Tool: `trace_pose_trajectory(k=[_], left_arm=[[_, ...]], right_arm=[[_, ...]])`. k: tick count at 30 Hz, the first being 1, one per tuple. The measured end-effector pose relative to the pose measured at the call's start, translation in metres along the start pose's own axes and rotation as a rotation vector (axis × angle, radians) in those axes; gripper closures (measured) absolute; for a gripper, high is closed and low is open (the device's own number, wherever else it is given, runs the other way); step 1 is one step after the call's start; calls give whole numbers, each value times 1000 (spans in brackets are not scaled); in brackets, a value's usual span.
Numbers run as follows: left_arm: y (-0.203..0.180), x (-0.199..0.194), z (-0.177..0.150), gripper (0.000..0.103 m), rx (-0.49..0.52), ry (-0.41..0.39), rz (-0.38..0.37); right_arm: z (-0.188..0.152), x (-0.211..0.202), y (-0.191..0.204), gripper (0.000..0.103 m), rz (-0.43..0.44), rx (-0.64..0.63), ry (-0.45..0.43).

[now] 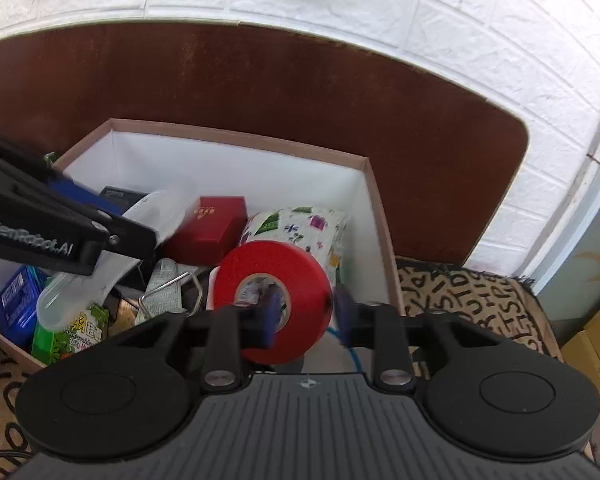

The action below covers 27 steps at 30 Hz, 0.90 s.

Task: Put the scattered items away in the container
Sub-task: 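Open both tools to drop the tube and tape roll into the box, then withdraw both tools from the box back toward the table items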

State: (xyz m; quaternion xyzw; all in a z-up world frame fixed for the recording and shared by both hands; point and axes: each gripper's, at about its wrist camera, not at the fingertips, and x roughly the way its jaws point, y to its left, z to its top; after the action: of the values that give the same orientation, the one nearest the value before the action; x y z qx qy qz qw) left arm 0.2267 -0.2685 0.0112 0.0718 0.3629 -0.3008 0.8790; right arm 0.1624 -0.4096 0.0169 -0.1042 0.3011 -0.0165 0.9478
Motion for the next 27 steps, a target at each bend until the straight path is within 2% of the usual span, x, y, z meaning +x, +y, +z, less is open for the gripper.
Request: trace_pose_trajectory(k=[1,2,4,6,16,22,27], left_arm=[[0,-3,-2,0,-1,-18,-8],[1,-8,-6,0,-6,-54,-9],[-2,-16,-9,0,10,-85,-10],[-5,-19,-11,0,30,-83,-2],[-9,-30,-21,0,14,-80,34],[-12,-47,-26,0,13,-98,53],[-17,-70,-35,0,14,-125,102]], right_arm=[[-1,-4,1,20,-15,-1,-38],[-2,-8,2,18,-40,-9,-74],[-3,-15,6,18,-74,-43,-115],[-3,-19,7,17,-71,-44,-126],[-11,-35,16,2,-47,-48,-128],[-11,-52,21,1,-62,-51,-142],[-12,-74,28,1,-56,-54,-171]])
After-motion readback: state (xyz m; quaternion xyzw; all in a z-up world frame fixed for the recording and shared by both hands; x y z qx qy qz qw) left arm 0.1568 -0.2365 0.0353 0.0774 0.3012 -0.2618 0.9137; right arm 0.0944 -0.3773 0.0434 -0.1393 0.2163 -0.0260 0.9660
